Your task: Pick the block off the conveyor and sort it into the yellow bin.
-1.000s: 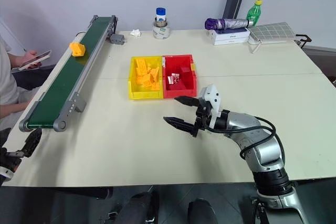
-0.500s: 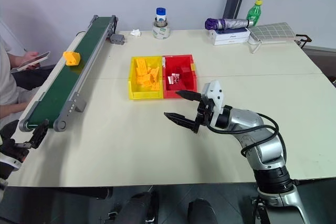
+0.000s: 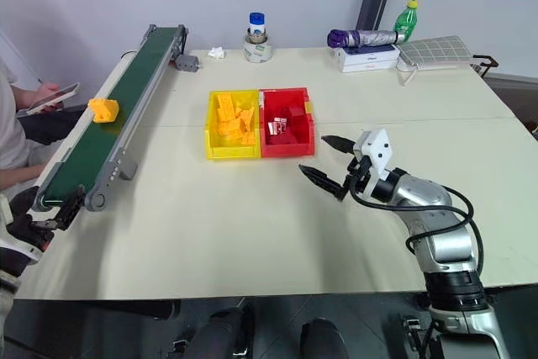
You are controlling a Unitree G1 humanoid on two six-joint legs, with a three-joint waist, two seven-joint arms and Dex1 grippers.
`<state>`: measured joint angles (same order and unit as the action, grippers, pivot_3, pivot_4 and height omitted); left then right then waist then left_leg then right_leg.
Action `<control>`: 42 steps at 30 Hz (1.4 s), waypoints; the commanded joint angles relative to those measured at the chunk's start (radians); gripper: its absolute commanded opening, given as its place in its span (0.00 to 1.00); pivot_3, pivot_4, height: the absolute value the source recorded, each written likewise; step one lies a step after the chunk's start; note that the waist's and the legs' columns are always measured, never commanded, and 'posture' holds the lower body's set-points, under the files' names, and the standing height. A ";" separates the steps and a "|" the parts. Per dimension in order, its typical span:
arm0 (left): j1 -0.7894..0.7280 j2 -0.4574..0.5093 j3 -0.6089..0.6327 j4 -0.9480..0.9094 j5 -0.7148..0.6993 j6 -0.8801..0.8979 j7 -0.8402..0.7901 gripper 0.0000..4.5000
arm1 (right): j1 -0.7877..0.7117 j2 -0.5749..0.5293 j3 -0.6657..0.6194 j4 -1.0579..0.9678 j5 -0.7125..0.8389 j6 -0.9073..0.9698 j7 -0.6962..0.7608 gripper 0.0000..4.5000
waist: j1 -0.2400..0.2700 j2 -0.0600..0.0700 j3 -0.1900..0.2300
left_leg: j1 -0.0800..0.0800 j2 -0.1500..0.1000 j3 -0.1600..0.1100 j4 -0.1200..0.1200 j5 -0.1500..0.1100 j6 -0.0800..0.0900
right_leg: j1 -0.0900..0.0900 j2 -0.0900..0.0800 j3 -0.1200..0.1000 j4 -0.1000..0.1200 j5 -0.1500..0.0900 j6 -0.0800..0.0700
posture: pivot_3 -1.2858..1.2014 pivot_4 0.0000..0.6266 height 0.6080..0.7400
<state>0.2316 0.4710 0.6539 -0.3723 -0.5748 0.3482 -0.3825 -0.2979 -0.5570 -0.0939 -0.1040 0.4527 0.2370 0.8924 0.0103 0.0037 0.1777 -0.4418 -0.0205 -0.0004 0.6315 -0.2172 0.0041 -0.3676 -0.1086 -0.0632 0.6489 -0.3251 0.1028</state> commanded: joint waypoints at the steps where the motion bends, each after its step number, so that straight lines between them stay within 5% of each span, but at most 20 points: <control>1: -0.012 0.024 -0.004 -0.019 0.003 0.017 0.007 1.00 | 0.001 0.000 -0.018 -0.046 0.008 -0.022 -0.005 0.99 | -0.001 0.000 0.000 | 0.000 0.000 0.000 0.000 0.000 0.000 | 0.000 0.000 0.000 0.000 0.000 0.000 | 0.52 0.24 1.00; 37: -0.207 0.181 -0.029 0.162 0.009 0.212 0.051 1.00 | 0.031 0.031 0.025 -0.104 -0.001 -0.007 -0.054 0.99 | 0.001 0.000 0.000 | 0.001 0.000 0.000 0.001 0.001 -0.001 | 0.000 0.002 0.000 0.002 0.000 0.000 | 0.52 0.24 1.00; 42: -0.253 0.173 -0.019 0.169 -0.002 0.209 0.055 0.48 | 0.036 0.031 0.026 -0.113 0.000 -0.005 -0.064 1.00 | 0.001 -0.001 0.000 | 0.001 0.000 0.000 0.001 0.001 -0.001 | 0.000 0.002 0.000 0.003 0.000 0.001 | 0.52 0.24 1.00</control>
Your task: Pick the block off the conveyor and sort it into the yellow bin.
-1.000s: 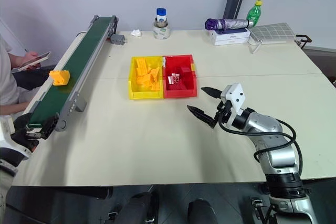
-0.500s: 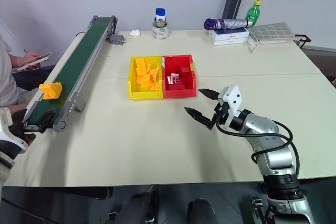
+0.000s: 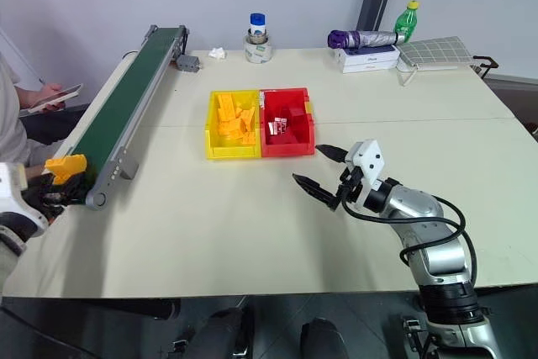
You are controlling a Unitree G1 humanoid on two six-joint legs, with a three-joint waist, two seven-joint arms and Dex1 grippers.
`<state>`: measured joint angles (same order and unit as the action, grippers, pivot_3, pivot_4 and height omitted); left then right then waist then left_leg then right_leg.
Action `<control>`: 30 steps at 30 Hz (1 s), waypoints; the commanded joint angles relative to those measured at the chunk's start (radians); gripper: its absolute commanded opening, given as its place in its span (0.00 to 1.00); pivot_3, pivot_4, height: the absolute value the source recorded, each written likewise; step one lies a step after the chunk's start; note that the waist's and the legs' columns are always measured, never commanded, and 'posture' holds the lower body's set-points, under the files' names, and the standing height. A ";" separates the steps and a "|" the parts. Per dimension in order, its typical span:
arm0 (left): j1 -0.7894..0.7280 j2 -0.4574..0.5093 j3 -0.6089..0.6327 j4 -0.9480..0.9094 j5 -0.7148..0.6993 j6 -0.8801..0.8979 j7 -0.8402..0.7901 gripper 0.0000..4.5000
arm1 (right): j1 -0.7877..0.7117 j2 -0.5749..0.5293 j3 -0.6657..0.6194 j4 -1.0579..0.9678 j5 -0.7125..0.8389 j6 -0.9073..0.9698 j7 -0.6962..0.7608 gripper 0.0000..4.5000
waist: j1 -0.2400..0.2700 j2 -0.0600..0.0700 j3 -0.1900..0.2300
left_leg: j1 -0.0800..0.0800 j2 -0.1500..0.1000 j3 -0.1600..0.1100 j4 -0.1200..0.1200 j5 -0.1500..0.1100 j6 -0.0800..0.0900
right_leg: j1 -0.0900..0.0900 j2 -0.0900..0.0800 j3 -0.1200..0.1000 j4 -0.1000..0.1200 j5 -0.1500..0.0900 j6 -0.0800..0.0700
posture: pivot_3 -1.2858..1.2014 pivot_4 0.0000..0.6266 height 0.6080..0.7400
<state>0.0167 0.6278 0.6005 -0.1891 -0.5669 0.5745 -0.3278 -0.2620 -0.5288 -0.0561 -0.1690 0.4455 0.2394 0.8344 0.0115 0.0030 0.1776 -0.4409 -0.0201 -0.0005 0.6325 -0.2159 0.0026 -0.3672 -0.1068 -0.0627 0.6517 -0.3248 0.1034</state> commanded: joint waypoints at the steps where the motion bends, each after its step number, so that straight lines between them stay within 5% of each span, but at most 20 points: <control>1: -0.045 0.017 0.039 -0.014 -0.011 -0.021 0.000 0.37 | 0.004 0.002 -0.012 -0.050 0.007 -0.007 -0.007 1.00 | 0.001 0.000 0.000 | 0.000 0.000 0.000 0.000 0.000 0.000 | 0.000 0.000 0.000 0.000 0.000 0.000 | 0.52 0.24 1.00; 2: -0.051 0.017 0.043 -0.015 -0.012 -0.021 0.001 0.28 | 0.009 0.002 -0.012 -0.053 0.007 -0.008 -0.009 1.00 | 0.001 0.000 0.000 | 0.000 0.000 0.000 0.000 0.000 0.000 | 0.000 0.000 0.000 0.000 0.000 0.000 | 0.52 0.24 1.00; 10: -0.127 -0.001 -0.038 -0.112 -0.028 -0.026 -0.012 0.30 | 0.009 0.006 -0.010 -0.056 0.007 -0.009 -0.021 1.00 | 0.002 0.000 0.000 | 0.000 0.000 0.000 0.000 0.001 -0.001 | 0.000 0.000 0.000 0.001 0.000 0.000 | 0.52 0.24 1.00; 14: -0.346 -0.083 -0.208 -0.083 0.006 0.018 0.066 0.30 | -0.014 0.009 -0.012 -0.039 0.002 -0.015 -0.031 1.00 | 0.017 -0.001 0.000 | 0.001 0.000 -0.001 0.000 0.004 0.000 | 0.001 0.001 0.000 0.002 0.003 0.001 | 0.52 0.24 1.00; 22: -0.715 -0.315 -0.491 0.382 0.223 -0.172 0.060 0.30 | -0.001 0.011 -0.025 -0.078 -0.015 -0.016 -0.078 1.00 | 0.025 -0.003 0.001 | 0.001 0.000 0.002 0.000 0.012 0.003 | 0.001 0.007 0.002 0.002 0.011 0.003 | 0.52 0.24 1.00; 30: -0.928 -0.430 -0.507 0.769 0.277 -0.391 -0.026 0.30 | 0.062 0.015 -0.041 -0.159 -0.004 0.009 -0.139 1.00 | 0.026 -0.005 0.003 | -0.002 0.000 0.003 0.000 0.012 0.003 | -0.004 0.008 0.003 0.002 0.012 0.004 | 0.52 0.24 1.00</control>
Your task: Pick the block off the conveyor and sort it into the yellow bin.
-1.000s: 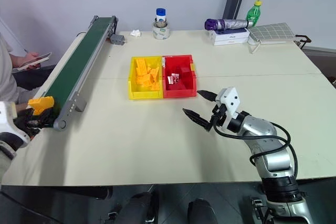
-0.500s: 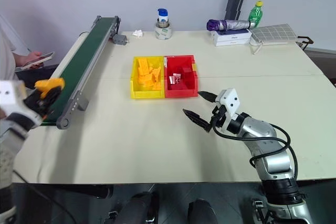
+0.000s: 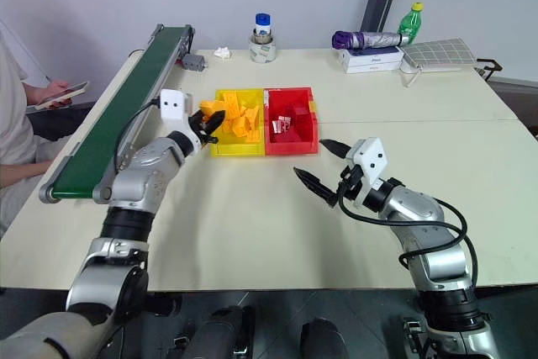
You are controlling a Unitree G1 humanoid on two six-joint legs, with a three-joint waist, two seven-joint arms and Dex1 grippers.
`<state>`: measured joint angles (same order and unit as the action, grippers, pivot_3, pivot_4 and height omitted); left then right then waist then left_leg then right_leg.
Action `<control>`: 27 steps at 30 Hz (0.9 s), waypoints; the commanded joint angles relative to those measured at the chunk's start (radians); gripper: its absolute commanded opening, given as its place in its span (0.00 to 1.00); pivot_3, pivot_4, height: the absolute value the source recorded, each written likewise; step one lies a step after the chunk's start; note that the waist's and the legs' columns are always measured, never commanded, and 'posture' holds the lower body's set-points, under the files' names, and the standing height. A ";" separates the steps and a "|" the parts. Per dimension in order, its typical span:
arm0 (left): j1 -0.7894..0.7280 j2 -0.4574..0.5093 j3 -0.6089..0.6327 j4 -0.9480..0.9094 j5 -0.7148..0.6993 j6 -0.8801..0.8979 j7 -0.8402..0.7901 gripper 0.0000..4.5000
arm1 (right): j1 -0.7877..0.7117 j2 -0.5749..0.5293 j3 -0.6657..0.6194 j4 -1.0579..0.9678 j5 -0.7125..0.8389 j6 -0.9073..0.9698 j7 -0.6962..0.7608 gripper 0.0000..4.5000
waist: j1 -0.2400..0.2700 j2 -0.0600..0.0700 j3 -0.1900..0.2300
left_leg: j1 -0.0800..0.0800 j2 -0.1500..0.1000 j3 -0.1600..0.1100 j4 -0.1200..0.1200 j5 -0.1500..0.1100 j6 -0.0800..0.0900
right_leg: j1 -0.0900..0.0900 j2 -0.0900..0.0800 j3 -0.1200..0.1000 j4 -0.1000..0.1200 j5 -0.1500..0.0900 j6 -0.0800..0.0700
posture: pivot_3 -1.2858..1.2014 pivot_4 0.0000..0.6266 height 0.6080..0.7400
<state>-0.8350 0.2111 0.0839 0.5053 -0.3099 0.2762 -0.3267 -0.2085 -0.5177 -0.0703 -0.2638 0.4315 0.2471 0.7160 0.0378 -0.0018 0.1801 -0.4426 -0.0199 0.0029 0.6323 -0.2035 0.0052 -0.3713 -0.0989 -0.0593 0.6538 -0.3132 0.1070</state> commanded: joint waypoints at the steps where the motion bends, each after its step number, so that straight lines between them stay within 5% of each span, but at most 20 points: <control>1: -0.097 -0.021 0.009 0.113 0.026 -0.114 -0.037 0.30 | 0.015 0.004 -0.024 -0.073 0.009 0.004 -0.026 1.00 | 0.000 0.000 0.000 | 0.000 0.000 0.000 0.000 0.000 0.000 | 0.000 0.000 0.000 0.000 0.000 0.000 | 0.52 0.24 1.00; 4: -0.153 -0.047 0.000 0.218 0.047 -0.170 -0.063 0.30 | 0.026 0.006 -0.026 -0.090 0.011 0.012 -0.041 1.00 | 0.000 0.000 0.000 | 0.000 0.000 0.000 0.001 0.000 0.000 | 0.001 0.000 0.000 0.000 0.001 0.001 | 0.52 0.24 1.00; 11: -0.205 -0.041 0.036 0.292 0.056 -0.232 -0.065 0.99 | 0.034 0.004 -0.025 -0.098 0.012 0.017 -0.053 1.00 | -0.003 -0.001 0.000 | 0.000 0.000 0.000 0.000 0.000 0.000 | 0.000 0.000 0.000 0.000 0.001 0.001 | 0.52 0.24 1.00; 17: -0.058 0.038 0.047 -0.068 -0.025 -0.030 -0.141 0.99 | 0.025 -0.002 -0.031 -0.080 0.017 0.018 -0.041 1.00 | -0.015 -0.001 0.000 | 0.000 0.000 0.001 0.000 0.000 0.000 | 0.000 0.000 0.001 0.000 0.001 0.001 | 0.52 0.24 1.00; 27: 0.336 0.362 0.203 -0.733 -0.190 0.340 -0.193 0.99 | -0.015 -0.022 -0.039 -0.012 0.017 0.006 0.023 1.00 | -0.031 0.000 0.001 | 0.001 0.002 0.000 0.000 0.001 -0.002 | 0.000 0.000 0.003 0.001 0.002 -0.002 | 0.52 0.24 1.00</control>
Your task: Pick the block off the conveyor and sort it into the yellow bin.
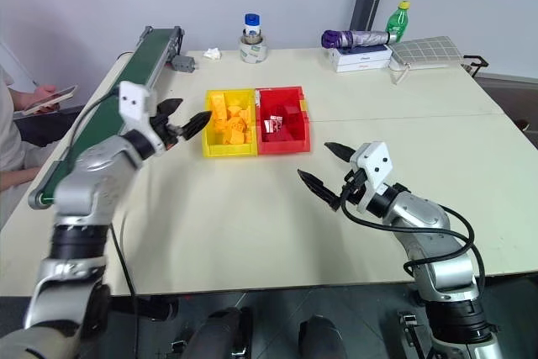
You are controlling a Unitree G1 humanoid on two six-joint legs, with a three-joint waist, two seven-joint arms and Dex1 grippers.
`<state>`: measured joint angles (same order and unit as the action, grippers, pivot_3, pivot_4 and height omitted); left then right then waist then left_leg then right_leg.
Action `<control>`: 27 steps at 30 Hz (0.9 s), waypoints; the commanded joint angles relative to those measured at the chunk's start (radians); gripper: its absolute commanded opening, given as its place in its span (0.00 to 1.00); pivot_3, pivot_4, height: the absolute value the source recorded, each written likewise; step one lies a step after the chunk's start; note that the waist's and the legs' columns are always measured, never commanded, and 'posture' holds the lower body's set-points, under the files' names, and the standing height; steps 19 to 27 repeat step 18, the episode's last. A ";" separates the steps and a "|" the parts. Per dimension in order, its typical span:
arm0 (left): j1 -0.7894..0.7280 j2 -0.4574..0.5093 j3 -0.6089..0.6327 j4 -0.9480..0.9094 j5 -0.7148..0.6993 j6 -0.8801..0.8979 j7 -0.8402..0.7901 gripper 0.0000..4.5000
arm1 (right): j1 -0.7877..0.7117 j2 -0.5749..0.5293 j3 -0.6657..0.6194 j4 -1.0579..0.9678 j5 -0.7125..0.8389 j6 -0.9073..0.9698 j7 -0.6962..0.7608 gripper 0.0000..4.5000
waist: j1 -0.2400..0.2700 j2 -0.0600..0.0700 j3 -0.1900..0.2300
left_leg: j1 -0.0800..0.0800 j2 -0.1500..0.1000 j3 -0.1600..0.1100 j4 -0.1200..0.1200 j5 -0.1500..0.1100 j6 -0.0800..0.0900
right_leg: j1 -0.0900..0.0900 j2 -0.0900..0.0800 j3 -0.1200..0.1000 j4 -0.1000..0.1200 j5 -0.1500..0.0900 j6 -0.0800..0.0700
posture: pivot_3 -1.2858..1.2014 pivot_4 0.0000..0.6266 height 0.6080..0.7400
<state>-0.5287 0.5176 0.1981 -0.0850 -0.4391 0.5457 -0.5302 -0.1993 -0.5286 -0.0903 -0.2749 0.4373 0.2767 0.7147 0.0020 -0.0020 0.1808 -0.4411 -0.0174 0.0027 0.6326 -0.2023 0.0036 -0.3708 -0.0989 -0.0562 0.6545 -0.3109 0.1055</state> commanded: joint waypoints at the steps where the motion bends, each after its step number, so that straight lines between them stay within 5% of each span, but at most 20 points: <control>1: 0.054 0.079 0.105 -0.174 -0.064 0.083 0.009 0.99 | -0.029 -0.013 -0.020 0.006 0.012 -0.025 0.031 1.00 | 0.007 0.000 0.000 | 0.000 0.001 0.000 0.000 0.000 0.000 | 0.000 0.000 0.000 0.000 0.001 -0.001 | 0.52 0.24 1.00; 8: 0.317 0.184 0.313 -0.288 -0.134 0.168 -0.011 0.99 | -0.068 -0.020 -0.025 0.064 0.002 -0.042 0.074 1.00 | 0.004 0.000 0.000 | 0.000 0.001 0.001 -0.001 0.001 0.001 | -0.001 -0.003 0.001 -0.002 0.001 -0.003 | 0.52 0.24 1.00; 27: 0.436 0.219 0.309 -0.276 -0.106 0.047 -0.106 0.99 | -0.081 -0.023 -0.016 0.087 0.002 -0.054 0.099 1.00 | 0.009 0.000 0.000 | -0.001 0.002 0.002 -0.002 0.000 0.001 | -0.002 -0.004 0.001 -0.005 0.001 -0.008 | 0.52 0.24 1.00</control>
